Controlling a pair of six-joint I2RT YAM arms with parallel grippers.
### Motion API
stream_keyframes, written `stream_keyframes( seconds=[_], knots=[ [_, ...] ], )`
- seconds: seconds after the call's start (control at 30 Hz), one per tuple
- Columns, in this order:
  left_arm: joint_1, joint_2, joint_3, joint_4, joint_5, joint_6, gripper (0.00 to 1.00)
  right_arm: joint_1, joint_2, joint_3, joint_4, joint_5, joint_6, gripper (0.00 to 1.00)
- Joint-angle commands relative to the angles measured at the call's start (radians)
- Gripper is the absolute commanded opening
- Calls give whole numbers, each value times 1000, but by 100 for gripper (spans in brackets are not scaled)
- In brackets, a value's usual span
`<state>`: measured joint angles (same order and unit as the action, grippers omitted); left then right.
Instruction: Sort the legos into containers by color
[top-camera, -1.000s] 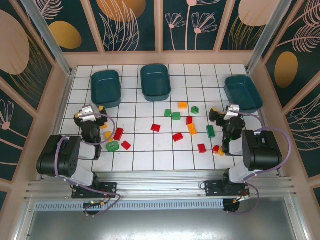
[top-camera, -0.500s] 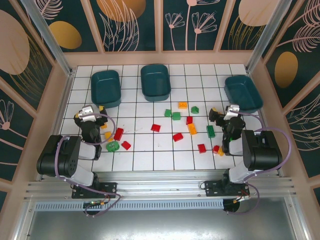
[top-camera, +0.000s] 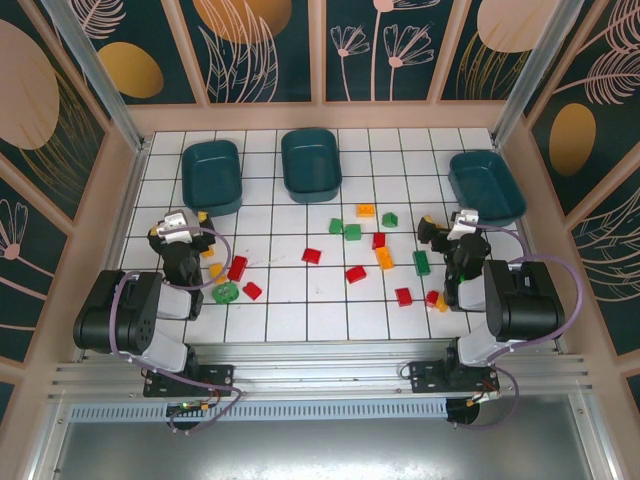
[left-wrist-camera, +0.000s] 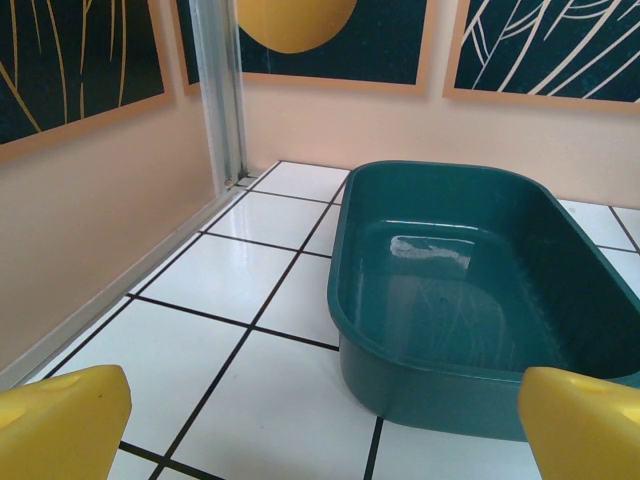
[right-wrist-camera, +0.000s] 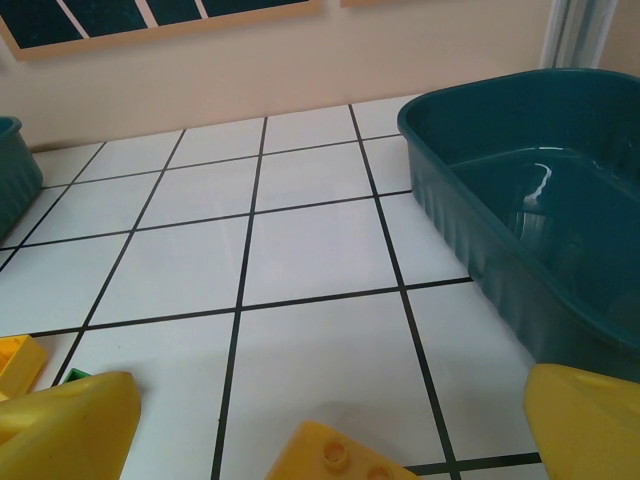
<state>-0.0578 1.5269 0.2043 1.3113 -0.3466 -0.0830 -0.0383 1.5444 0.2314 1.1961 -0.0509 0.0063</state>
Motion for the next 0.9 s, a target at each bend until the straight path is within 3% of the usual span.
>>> stream_keyframes(
  seconds=[0.0, 0.2, 0.37, 0.47, 0.53, 0.6, 0.63, 0.7, 0.8, 0.87],
  knots=[
    [7, -6, 7, 12, 14, -12, 99, 4, -30, 43, -43, -1, 0, 99],
    [6, -14, 9, 11, 15, -9, 99, 37, -126, 218, -389, 29, -31, 99],
    [6, -161, 154, -357, 109, 26, 99, 133, -283, 280, -486, 147, -118, 99],
    [6, -239, 191, -412, 161, 4, 99, 209, -358, 346, -539, 193, -166, 99],
    [6, -298, 205, -414, 169, -61, 99, 219, -398, 409, -616, 223, -69, 99],
    [5, -361, 252, -440, 238, -126, 99, 184, -404, 544, -842, 297, 175, 99],
    [4, -379, 287, -476, 271, -157, 99, 139, -397, 614, -941, 223, 248, 99],
    [4, -396, 400, -612, 278, -278, 99, 34, -367, 699, -1039, 48, 324, 99],
    [4, -373, 583, -888, 202, -480, 99, -27, -298, 740, -1117, 62, 411, 99],
    [4, -349, 672, -1030, 215, -446, 99, -71, -250, 761, -1151, 31, 416, 99]
  ],
)
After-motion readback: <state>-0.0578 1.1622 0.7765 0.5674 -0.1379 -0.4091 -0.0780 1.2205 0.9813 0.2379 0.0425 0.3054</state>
